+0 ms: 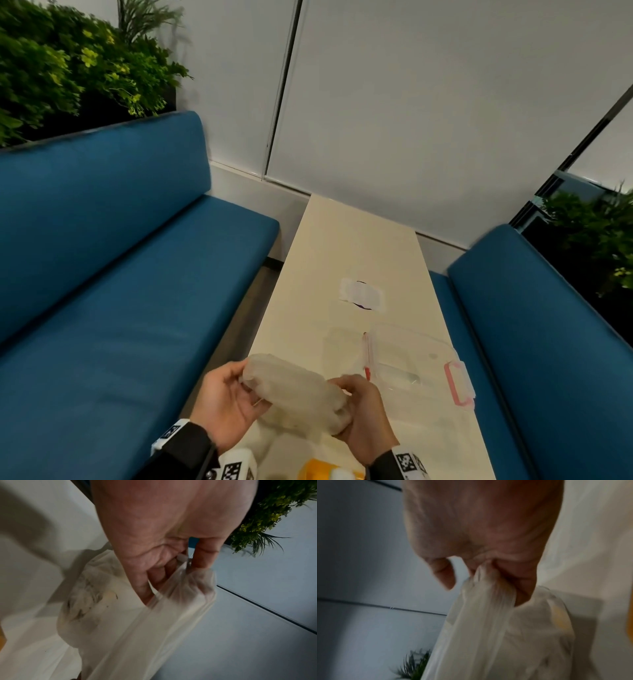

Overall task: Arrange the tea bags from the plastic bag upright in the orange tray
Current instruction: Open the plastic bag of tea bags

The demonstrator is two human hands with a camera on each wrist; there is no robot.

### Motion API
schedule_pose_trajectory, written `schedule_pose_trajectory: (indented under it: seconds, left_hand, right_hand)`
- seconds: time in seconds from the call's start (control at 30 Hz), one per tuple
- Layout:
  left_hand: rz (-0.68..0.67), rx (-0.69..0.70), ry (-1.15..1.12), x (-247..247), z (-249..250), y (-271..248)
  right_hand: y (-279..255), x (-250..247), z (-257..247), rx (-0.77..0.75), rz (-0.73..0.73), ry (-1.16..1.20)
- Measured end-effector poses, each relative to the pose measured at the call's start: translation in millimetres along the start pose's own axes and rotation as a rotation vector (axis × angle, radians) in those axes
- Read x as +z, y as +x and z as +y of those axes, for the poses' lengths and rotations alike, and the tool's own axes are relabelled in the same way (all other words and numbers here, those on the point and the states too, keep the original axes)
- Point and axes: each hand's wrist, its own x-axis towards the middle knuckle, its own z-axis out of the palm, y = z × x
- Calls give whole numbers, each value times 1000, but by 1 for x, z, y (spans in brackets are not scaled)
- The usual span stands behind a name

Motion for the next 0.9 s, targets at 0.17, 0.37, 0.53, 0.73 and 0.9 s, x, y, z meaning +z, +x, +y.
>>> schedule_pose_trajectory:
  seconds: [0.17,0.37,0.53,0.73,0.9]
  left_hand:
    - [27,-63,54,1,-3,4]
    - [73,-167,281,-15,-11,-1]
    - [154,-210,401,-18,-9,-4]
    - [255,-169,423,-24,9,2]
    - [432,597,963,0,29,-26]
  right_hand:
    - [6,3,11,-157,-38,-465]
    - [18,7,5,-39,-33,21]
    - [20,23,7,-19,52,60]
    - [32,27,18,-85,98,-22]
    - [27,25,18,-173,-41,-125]
